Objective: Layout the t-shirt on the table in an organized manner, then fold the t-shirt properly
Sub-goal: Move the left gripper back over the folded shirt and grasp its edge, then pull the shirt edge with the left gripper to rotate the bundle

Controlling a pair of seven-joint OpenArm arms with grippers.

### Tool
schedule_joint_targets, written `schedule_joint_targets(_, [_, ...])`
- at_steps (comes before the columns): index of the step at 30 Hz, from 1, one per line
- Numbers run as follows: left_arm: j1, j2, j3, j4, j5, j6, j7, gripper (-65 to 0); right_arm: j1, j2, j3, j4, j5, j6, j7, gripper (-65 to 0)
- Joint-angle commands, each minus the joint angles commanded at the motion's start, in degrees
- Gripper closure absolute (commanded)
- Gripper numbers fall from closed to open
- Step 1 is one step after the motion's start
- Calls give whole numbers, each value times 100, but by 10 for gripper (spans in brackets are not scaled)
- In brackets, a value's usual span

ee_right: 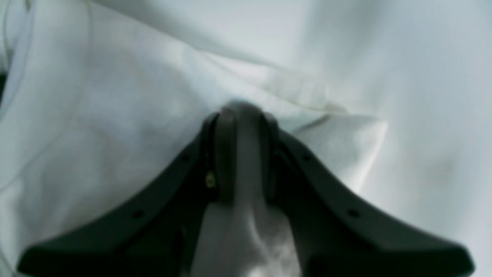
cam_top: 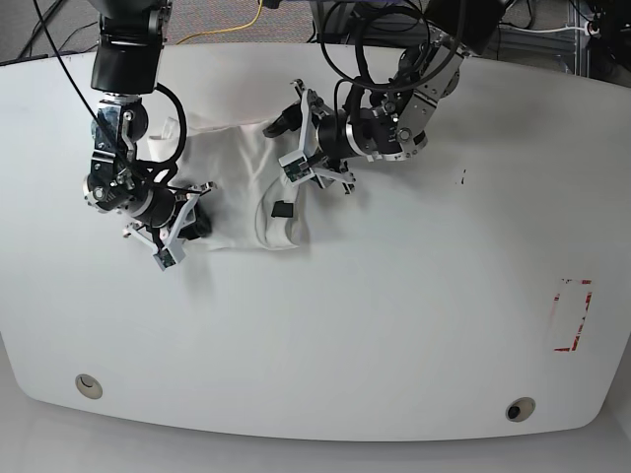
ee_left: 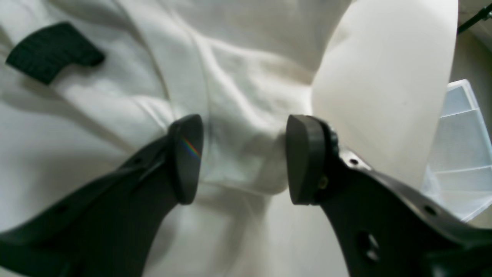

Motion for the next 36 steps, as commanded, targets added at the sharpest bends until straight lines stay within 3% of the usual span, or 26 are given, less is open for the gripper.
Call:
schedule_joint_targets(10, [-765,-158,9,-985,79,-9,-26,-325,-853,-70,18,967,9,0,-9,-108])
schedule_joint_targets(20, [-1688,-141,44,-2576,79,-9,-835,-325,-1451,-932,246,2268,-53,0,-686,-108])
schedule_joint_targets(28, [-2374,-158,26,-3279,70,-18,-1240,-325,-1486,-1240,229,3077,-53,0,-1160,-108])
schedule_joint_targets(31, [-2541,-308,26,-3288,35,-26,-1248,-325,-1486,-1248,220,3411,-44,0,-1301,-108])
schedule_joint_targets(36, [-2822,-378,0,-3270,26,-360,-1240,-325,-1424,-1213,211,3798,-9,0,-1582,-108])
